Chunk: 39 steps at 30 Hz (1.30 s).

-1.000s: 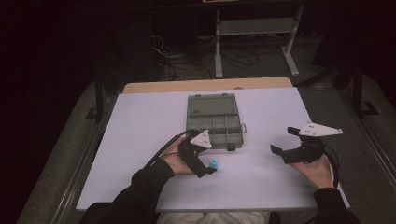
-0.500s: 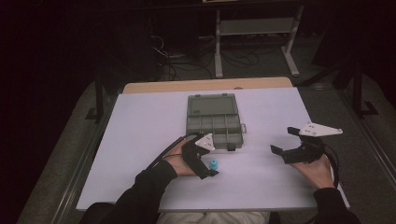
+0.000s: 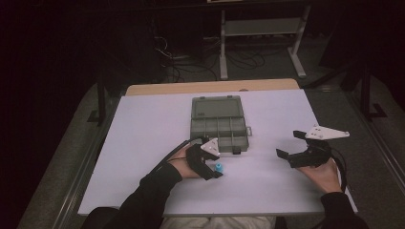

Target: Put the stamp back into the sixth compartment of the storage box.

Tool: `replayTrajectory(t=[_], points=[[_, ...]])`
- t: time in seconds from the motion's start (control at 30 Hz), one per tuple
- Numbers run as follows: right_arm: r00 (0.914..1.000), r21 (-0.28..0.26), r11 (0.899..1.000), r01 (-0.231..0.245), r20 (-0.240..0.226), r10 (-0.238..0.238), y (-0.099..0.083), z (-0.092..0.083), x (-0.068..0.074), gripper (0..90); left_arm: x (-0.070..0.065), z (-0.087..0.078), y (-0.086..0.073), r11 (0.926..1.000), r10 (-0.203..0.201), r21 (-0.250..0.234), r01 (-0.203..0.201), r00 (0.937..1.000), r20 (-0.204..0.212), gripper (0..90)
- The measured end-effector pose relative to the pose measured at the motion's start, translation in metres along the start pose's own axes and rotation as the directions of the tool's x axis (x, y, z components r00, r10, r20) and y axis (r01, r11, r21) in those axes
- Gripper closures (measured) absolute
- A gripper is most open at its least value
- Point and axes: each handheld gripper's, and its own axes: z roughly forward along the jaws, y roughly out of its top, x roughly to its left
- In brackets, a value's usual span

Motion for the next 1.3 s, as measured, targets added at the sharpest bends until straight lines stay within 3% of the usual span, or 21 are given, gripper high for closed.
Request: replayTrajectory(t=[0.27,0.5,0.87,1.3], points=[[0.9996,-0.010,1.000,0.005,-0.026,-0.005,0.001,-0.001,0.006,0.0,-0.001,0.000,0.002,0.9998,-0.004,-0.017,0.004,0.9999,0.015,49.3],[0.9994,-0.020,1.000,-0.002,-0.036,0.001,0.002,0.001,0.006,0.0,0.001,0.003,0.002,0.9995,-0.016,-0.027,0.016,0.9997,0.016,64.7],[0.9963,-0.003,0.999,0.042,-0.075,-0.043,0.005,0.002,0.016,0.0,-0.001,0.001,-0.001,0.9993,-0.024,-0.028,0.024,0.9994,0.024,65.3],[0.9944,-0.029,0.999,0.030,-0.101,-0.032,0.009,0.008,0.011,0.0,-0.001,-0.009,0.000,0.9992,-0.031,-0.023,0.032,0.9992,0.024,65.4]])
